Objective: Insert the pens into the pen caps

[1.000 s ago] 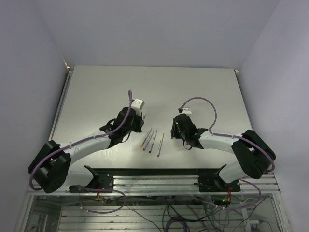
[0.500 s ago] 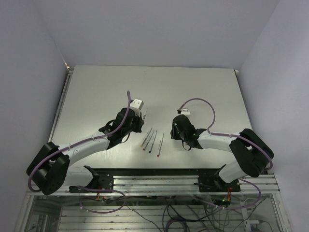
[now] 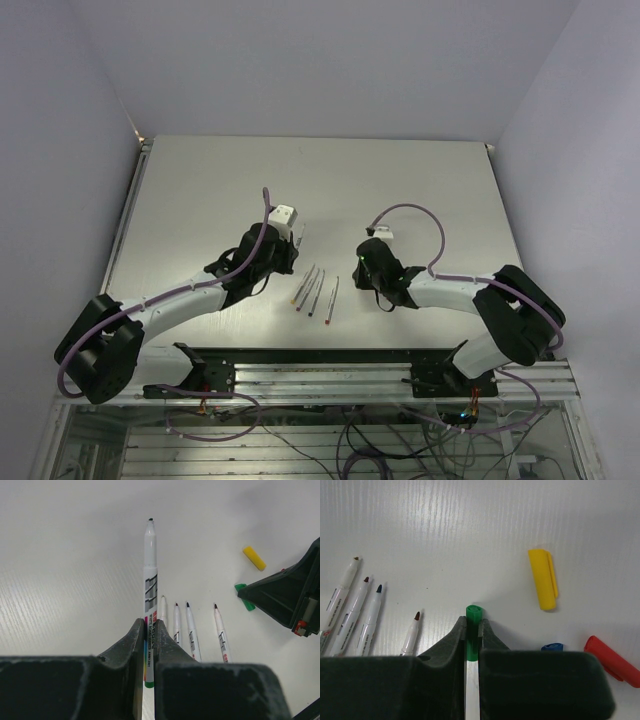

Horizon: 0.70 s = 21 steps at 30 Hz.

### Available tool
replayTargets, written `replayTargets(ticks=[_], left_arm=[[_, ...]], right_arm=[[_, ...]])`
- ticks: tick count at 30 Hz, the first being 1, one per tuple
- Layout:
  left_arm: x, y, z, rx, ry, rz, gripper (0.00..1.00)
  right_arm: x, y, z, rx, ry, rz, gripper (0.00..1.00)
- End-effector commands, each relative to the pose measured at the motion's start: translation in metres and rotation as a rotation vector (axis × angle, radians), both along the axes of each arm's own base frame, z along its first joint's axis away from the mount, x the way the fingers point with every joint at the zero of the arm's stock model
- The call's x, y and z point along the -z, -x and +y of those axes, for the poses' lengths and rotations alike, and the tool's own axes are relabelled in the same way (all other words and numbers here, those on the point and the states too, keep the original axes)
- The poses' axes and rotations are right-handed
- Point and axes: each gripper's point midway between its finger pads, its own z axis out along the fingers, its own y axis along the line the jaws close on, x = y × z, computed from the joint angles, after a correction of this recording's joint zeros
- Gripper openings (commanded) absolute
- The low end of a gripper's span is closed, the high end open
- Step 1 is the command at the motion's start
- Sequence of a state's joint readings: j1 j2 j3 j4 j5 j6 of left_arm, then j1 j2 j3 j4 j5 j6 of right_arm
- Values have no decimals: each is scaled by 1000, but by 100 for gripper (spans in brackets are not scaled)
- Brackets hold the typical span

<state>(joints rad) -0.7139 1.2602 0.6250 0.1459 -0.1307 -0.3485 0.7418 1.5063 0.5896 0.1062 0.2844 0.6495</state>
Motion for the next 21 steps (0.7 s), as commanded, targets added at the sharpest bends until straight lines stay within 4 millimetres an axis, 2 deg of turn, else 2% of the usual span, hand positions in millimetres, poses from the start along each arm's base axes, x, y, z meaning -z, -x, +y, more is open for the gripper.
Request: replayTargets(ticks=[1, 5, 8, 11, 15, 21], left_arm=[[-8, -6, -3, -11, 30, -20, 7], [-9, -7, -8, 10, 39, -23, 7], [-13, -8, -13, 33, 49, -37, 7], [-20, -8, -22, 79, 70, -56, 7], [-35, -3, -45, 185, 140, -90, 7], [-48, 15, -84, 316, 148, -126, 7]], right_arm=[[-5, -2, -2, 14, 19, -15, 0], [-24, -10, 0, 9, 3, -79, 0], [-49, -23, 6, 6, -21, -154, 0], [-83, -41, 8, 12, -27, -267, 0], [-138, -60, 10, 42, -83, -456, 0], [-196, -71, -2, 123, -182, -677, 0]])
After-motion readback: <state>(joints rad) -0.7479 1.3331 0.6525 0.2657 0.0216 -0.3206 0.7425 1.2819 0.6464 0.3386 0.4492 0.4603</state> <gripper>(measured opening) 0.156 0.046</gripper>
